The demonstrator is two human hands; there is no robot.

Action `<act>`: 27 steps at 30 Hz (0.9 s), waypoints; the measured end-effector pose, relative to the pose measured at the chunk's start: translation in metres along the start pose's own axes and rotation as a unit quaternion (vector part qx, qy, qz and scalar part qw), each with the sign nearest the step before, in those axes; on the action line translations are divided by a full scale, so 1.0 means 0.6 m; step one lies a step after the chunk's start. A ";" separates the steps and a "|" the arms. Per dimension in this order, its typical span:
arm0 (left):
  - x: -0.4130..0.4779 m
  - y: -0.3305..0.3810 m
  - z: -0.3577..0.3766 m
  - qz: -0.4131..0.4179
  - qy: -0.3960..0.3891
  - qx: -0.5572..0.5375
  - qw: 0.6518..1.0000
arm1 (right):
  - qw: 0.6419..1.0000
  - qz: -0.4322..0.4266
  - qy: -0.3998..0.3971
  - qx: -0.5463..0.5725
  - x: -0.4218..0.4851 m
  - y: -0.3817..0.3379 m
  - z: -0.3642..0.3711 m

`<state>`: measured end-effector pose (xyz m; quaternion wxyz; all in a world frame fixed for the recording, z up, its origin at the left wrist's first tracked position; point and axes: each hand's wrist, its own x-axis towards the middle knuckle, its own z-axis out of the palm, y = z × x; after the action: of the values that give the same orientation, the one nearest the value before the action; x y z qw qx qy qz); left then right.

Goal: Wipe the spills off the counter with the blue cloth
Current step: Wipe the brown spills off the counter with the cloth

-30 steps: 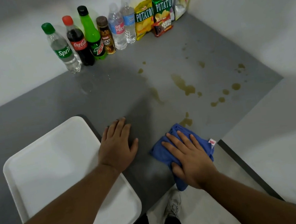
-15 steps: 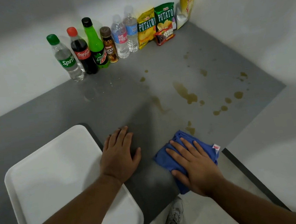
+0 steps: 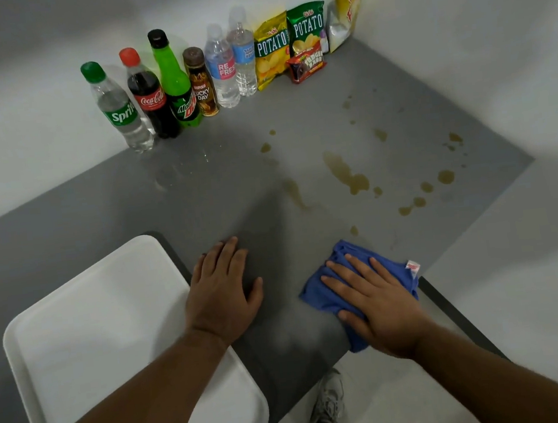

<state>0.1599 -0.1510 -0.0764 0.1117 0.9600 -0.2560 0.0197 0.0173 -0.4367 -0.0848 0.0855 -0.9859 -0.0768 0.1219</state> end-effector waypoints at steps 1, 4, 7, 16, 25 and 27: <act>0.000 0.000 0.000 0.000 0.000 0.002 1.000 | 1.000 0.019 -0.002 0.008 0.006 0.008 -0.005; 0.002 0.001 0.002 -0.002 0.001 0.004 1.000 | 0.996 0.092 -0.002 0.006 0.053 -0.002 -0.015; 0.003 0.001 0.001 -0.001 -0.002 0.005 1.000 | 0.988 0.157 0.005 -0.006 0.098 -0.040 -0.014; 0.002 0.004 -0.004 -0.011 -0.024 0.014 1.000 | 1.000 0.022 0.006 0.013 0.011 0.042 -0.006; 0.002 0.010 -0.002 -0.025 -0.033 0.022 0.999 | 0.990 0.137 0.017 0.011 0.095 0.024 -0.031; 0.003 0.011 -0.001 -0.026 -0.039 0.029 0.998 | 0.994 0.100 0.017 0.026 0.081 0.017 -0.024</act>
<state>0.1580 -0.1572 -0.0740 0.0740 0.9693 -0.2340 -0.0129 0.0689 -0.4402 -0.0839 0.1001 -0.9880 0.0273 0.1148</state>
